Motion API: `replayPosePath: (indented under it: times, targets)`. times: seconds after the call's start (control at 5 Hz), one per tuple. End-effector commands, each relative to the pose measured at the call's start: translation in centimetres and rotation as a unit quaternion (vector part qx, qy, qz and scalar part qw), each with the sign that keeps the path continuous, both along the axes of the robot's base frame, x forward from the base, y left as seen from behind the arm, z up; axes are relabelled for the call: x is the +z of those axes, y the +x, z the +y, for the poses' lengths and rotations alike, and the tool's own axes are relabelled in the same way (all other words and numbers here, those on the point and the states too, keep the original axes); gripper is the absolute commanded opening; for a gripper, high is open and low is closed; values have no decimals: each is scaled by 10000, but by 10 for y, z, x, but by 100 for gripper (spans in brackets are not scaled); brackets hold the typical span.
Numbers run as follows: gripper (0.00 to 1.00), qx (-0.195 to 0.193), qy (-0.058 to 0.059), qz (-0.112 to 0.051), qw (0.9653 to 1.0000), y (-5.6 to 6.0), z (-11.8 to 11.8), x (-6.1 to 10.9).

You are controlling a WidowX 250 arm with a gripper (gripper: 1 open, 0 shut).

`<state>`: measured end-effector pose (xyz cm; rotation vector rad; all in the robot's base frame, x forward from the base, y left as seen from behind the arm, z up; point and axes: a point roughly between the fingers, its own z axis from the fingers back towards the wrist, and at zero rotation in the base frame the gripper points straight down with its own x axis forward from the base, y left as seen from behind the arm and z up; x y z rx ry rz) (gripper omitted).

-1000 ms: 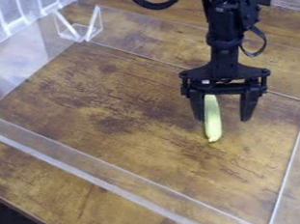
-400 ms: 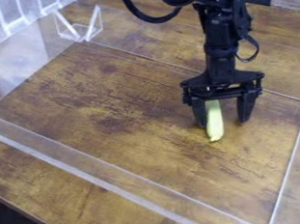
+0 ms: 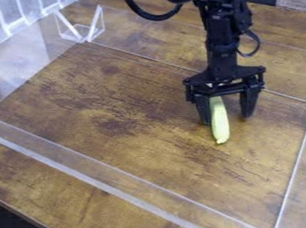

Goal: Move the green spoon to the left

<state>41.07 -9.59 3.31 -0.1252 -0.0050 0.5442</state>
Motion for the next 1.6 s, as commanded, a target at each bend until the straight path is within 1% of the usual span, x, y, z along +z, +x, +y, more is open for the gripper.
replayPosePath:
  times: [0.0,0.2,0.6,0.8,1.0,1.2,1.4]
  targets:
    - [100,237,-41,-213,9995,11,17,19]
    - [100,342,-49,-175,9993,14,23,19]
    - [100,267,-37,-130,9996,10,21,17]
    - [100,531,-26,-107,9985,22,23,16]
    - [100,821,-21,-81,9966,31,25,16]
    - [100,871,-5,-23,9962,28,22,16]
    - [0,1436,-1,-33,9896,28,29,16]
